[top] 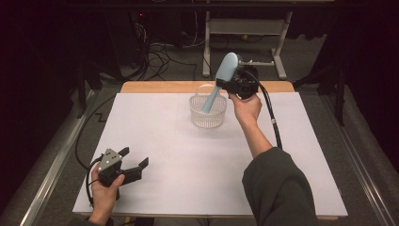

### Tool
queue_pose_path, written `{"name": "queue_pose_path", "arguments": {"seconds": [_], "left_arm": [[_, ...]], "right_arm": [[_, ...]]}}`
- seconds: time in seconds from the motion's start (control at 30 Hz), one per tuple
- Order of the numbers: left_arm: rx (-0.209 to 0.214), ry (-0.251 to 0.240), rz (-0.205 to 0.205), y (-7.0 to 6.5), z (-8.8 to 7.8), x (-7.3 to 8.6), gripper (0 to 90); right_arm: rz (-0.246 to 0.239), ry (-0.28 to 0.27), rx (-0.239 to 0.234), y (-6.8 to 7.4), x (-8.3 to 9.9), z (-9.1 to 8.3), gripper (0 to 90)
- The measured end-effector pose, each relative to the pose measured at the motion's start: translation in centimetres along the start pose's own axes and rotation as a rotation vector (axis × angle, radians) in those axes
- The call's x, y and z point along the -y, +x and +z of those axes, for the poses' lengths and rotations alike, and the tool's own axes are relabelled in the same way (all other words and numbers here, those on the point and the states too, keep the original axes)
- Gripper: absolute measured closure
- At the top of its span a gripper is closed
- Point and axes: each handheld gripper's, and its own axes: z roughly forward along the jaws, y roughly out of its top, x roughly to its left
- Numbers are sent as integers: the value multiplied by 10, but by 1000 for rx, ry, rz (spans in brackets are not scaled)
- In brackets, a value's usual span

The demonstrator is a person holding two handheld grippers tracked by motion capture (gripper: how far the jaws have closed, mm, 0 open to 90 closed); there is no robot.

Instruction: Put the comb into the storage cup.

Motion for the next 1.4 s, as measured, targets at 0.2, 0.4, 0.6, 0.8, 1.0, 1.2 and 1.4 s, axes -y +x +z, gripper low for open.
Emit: {"name": "queue_pose_path", "arguments": {"seconds": [0.2,0.4,0.6,0.8,1.0,1.2,1.4], "left_arm": [[1,-9,4,-1,0,-1,157],[5,-4,4,0,0,-1,157],[8,-1,4,0,1,-1,157],[10,1,2,0,1,-1,157],[11,2,2,0,1,-1,157],[18,5,2,0,1,-1,157],[20,6,1,0,1,-1,157]], "right_arm": [[-10,14,4,1,3,7,540],[-4,21,3,2,9,14,539],[-11,25,5,4,12,19,538],[-17,42,2,7,16,26,537],[-21,52,12,9,20,32,535],[-38,65,28,13,25,38,535],[-39,77,39,13,30,43,533]]}}
